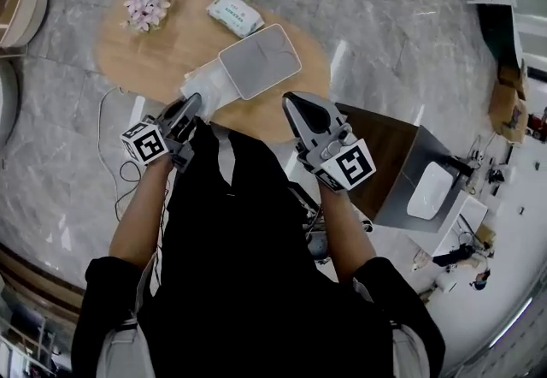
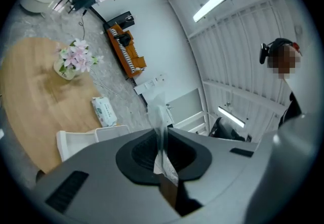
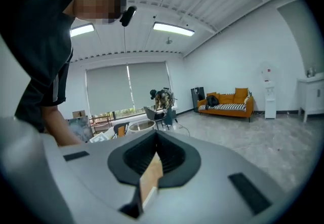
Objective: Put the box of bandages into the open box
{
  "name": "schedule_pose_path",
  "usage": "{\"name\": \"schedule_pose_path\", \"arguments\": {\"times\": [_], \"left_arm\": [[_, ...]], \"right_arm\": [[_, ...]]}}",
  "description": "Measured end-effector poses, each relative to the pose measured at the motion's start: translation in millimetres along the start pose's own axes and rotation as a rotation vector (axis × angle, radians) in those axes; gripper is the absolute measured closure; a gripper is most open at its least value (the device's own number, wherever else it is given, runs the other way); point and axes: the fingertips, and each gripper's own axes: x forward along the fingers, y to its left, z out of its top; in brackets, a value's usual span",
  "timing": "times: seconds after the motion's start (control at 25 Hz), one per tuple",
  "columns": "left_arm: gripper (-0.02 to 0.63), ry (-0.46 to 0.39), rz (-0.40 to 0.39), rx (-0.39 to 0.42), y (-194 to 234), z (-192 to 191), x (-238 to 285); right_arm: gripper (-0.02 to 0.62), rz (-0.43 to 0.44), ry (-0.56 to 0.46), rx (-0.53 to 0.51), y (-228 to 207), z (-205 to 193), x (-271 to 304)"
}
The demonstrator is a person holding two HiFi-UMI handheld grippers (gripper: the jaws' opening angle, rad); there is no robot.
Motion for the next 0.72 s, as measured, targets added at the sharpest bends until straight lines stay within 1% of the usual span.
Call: {"name": "schedule_pose_path", "arguments": {"times": [0.16,0.28,0.36,0.48,0.6,0.72], "left_arm": [[0.571,-0.021,0.074,-0.037,44,-11,8],[0.571,-0.025,0.142,-0.074,73,-32,11],[0.571,-0.026,0.177,-0.093,91,-43,17],[0.571,-0.006,0.210,-0.107,113,-57,26],[0.571,0.029,0.244,-0.102,134,-66,35],[0.571,0.048,0.302,-0.130,162,-73,46]], "right_arm": [[0.584,0.093,0.063,0.010,-20,-39,29],[0.584,0.189,0.106,0.006,-30,-68,49],[0.584,0.238,0.130,-0.002,-40,-87,60],[0.584,0.275,0.157,-0.006,-54,-113,73],[0.584,0.299,0.183,-0.011,-67,-138,85],[0.584,0.331,0.192,-0.012,-76,-157,98]]}}
